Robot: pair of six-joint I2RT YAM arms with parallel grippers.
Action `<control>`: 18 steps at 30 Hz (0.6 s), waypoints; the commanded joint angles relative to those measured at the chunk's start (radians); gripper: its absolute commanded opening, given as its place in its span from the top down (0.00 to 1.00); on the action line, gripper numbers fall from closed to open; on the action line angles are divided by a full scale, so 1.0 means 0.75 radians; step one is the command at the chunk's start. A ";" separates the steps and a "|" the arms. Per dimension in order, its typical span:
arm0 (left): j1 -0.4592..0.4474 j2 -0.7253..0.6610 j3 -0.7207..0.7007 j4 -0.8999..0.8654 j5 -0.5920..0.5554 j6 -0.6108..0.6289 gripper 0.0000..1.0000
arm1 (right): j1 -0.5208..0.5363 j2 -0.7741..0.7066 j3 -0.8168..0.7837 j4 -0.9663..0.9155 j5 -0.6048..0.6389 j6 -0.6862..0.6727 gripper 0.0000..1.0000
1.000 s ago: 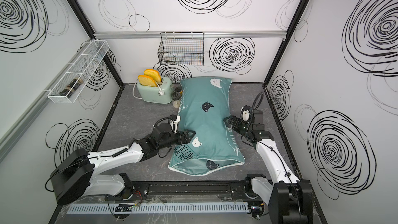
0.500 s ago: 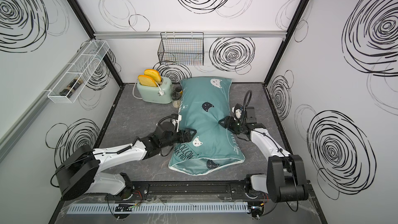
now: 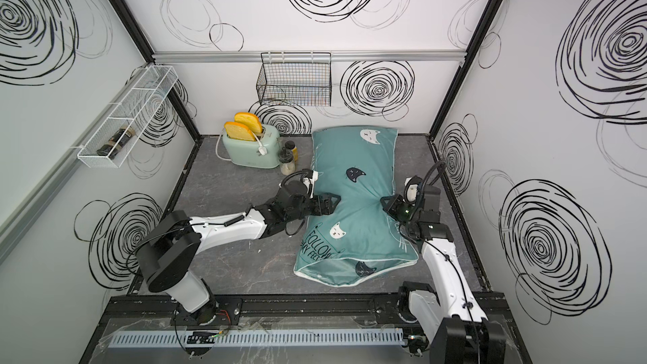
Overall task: Zip up pillowcases
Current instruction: Adjust the pillowcase at the center of the board.
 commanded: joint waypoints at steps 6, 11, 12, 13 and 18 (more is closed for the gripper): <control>0.042 -0.064 0.099 -0.022 -0.033 0.123 0.04 | 0.051 -0.185 -0.074 0.198 0.369 0.342 0.99; 0.112 -0.229 -0.007 -0.086 -0.055 0.162 0.04 | 0.286 -0.028 -0.018 0.247 0.641 0.534 0.97; 0.123 -0.266 -0.026 -0.107 -0.071 0.178 0.04 | 0.338 0.001 -0.024 0.294 0.688 0.580 0.97; 0.131 -0.297 -0.040 -0.127 -0.086 0.192 0.04 | 0.377 0.023 -0.031 0.346 0.721 0.613 0.97; 0.156 -0.464 -0.124 -0.239 -0.156 0.264 0.04 | 0.562 0.156 0.051 0.424 0.876 0.684 0.84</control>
